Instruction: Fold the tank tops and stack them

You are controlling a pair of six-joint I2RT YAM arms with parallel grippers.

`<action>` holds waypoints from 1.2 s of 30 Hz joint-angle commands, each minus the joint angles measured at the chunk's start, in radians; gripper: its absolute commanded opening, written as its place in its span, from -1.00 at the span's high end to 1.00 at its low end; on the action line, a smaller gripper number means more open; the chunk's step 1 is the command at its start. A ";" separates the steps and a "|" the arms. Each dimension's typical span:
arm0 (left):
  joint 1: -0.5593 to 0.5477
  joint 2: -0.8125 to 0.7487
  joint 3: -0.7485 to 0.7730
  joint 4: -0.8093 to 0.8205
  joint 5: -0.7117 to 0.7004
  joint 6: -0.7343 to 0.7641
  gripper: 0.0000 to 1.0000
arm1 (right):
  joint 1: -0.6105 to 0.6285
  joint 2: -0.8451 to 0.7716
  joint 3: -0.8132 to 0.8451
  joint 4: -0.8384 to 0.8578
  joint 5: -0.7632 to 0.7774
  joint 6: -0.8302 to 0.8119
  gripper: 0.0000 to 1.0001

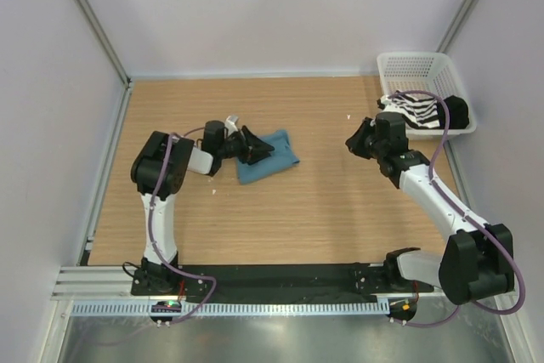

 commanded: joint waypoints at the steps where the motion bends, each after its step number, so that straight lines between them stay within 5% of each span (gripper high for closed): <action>1: 0.135 0.000 -0.103 0.056 -0.020 0.008 0.15 | -0.005 -0.013 0.010 0.048 -0.051 0.016 0.73; 8: 0.437 -0.103 -0.174 0.006 -0.032 0.072 0.12 | -0.037 0.010 0.044 0.007 -0.023 0.033 0.72; 13: 0.479 -0.215 -0.079 -0.200 -0.081 0.196 -0.09 | -0.065 -0.001 0.076 -0.001 -0.036 0.037 0.70; 18: 0.451 -0.347 -0.007 -0.344 -0.133 0.266 -0.27 | -0.068 0.015 0.111 -0.028 -0.030 0.027 0.68; 25: 0.363 -0.545 0.002 -0.502 -0.260 0.368 -0.28 | -0.142 0.048 0.243 -0.143 0.183 0.045 0.57; 30: 0.157 -0.663 0.022 -0.672 -0.479 0.486 -0.32 | -0.259 0.125 0.433 -0.260 0.337 0.037 0.36; 32: 0.085 -0.687 0.032 -0.770 -0.570 0.503 -0.53 | -0.295 0.194 0.508 -0.295 0.354 0.051 0.22; 33: 0.063 -0.724 0.024 -0.783 -0.642 0.506 -0.87 | -0.321 0.215 0.532 -0.300 0.357 0.053 0.11; 34: 0.030 -0.744 0.003 -0.792 -0.682 0.512 -0.99 | -0.333 0.267 0.553 -0.318 0.359 0.054 -0.06; 36: 0.011 -0.782 -0.020 -0.801 -0.716 0.511 -0.99 | -0.353 0.320 0.625 -0.344 0.359 0.057 -0.09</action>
